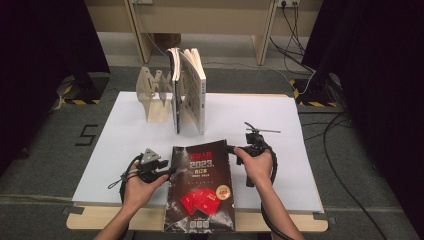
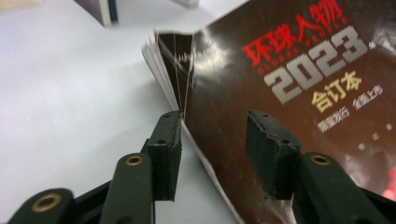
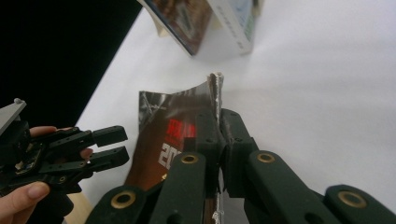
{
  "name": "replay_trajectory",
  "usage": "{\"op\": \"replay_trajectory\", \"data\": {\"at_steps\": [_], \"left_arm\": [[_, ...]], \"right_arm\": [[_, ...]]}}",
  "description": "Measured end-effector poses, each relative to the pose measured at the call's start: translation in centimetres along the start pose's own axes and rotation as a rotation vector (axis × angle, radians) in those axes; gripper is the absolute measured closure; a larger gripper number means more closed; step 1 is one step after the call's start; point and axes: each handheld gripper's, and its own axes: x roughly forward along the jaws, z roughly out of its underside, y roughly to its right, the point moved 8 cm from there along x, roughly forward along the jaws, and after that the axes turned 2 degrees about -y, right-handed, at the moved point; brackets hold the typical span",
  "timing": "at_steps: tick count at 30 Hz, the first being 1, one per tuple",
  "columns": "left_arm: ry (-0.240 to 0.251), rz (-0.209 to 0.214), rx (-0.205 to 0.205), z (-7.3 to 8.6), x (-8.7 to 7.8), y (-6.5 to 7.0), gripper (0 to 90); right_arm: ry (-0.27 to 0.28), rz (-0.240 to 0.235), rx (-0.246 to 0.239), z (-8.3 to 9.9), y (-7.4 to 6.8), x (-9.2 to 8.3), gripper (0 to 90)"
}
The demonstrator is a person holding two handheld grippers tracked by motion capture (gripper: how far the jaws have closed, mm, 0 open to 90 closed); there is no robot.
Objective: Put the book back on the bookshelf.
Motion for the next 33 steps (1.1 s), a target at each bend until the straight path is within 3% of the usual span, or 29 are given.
{"op": "replay_trajectory", "data": {"at_steps": [8, 23, 33], "left_arm": [[0.049, -0.012, 0.002, -1.7, -1.7, 0.1, 51.0], [0.073, -0.013, -0.009, -2.8, -2.2, -0.1, 47.6], [0.091, -0.021, -0.014, -3.3, -2.5, -0.4, 46.9]], "right_arm": [[0.047, -0.031, -0.031, -1.3, -2.4, -0.2, 87.9], [0.114, -0.070, -0.096, -3.2, -6.0, 0.1, 88.0], [0.145, -0.079, -0.135, -4.2, -7.6, 0.3, 88.0]]}}
